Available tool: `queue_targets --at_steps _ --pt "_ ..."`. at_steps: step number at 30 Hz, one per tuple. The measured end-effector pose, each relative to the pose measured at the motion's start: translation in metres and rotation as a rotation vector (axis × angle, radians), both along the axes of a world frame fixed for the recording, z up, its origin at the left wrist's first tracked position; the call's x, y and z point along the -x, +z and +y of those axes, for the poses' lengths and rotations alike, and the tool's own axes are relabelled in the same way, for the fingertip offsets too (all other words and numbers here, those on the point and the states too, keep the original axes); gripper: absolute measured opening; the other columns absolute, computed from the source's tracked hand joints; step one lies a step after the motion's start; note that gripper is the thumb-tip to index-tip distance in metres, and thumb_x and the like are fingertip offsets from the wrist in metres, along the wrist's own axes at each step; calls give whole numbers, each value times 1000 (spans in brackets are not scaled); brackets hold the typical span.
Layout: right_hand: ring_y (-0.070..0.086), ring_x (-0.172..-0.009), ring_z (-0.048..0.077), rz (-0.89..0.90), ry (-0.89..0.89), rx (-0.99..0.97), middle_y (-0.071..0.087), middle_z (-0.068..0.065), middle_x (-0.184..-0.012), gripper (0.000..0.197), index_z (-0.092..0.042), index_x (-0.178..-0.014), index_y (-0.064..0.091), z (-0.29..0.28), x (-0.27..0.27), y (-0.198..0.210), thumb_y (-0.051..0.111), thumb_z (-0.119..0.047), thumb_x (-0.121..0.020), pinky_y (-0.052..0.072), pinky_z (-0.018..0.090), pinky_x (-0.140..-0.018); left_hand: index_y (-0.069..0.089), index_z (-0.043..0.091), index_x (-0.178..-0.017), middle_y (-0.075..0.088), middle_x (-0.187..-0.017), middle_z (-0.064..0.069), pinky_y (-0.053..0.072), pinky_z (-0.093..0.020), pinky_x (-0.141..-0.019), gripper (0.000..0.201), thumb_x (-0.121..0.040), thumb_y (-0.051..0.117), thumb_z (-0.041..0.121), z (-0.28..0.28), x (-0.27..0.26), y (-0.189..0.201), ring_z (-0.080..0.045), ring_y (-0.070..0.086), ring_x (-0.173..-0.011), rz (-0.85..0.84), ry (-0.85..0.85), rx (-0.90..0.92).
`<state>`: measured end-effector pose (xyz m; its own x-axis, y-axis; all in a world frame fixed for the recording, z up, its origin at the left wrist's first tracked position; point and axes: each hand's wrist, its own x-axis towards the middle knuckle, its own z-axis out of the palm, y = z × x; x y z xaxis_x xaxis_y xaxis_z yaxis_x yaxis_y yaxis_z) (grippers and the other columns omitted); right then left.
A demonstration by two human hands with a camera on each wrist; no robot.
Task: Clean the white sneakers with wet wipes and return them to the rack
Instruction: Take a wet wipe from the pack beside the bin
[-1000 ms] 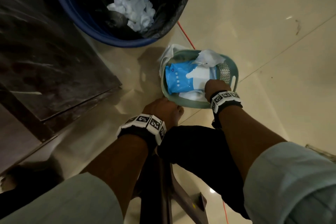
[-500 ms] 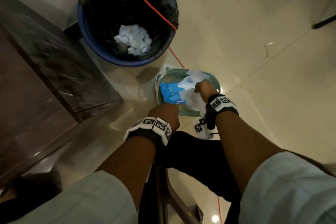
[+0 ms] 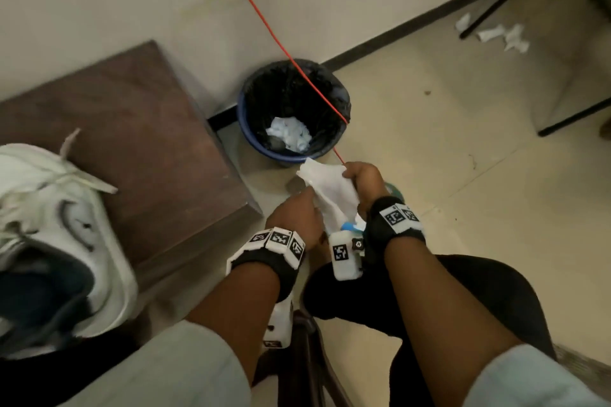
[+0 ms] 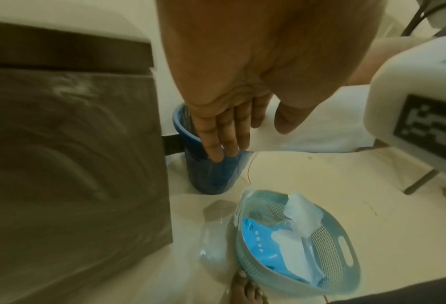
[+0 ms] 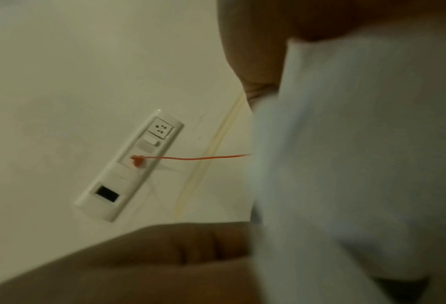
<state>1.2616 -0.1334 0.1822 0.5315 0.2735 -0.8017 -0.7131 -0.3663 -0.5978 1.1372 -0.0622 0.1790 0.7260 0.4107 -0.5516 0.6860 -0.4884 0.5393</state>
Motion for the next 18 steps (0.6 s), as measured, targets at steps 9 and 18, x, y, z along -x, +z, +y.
queue_targets --at_steps 9,18 --pt "65 -95 33 -79 116 -211 69 19 -105 66 -3 -108 66 33 84 73 79 -47 -60 48 45 -94 36 20 -139 60 -121 -11 47 -38 -89 44 -94 40 23 22 78 83 -30 58 -106 -145 71 -168" --pt "66 -85 34 -289 505 -267 71 18 -93 20 -4 -92 69 52 161 124 72 2 -73 51 50 -89 37 25 -139 51 -129 -5 46 -41 -93 46 -94 45 33 34 163 123 -27 54 -114 -252 241 -273"
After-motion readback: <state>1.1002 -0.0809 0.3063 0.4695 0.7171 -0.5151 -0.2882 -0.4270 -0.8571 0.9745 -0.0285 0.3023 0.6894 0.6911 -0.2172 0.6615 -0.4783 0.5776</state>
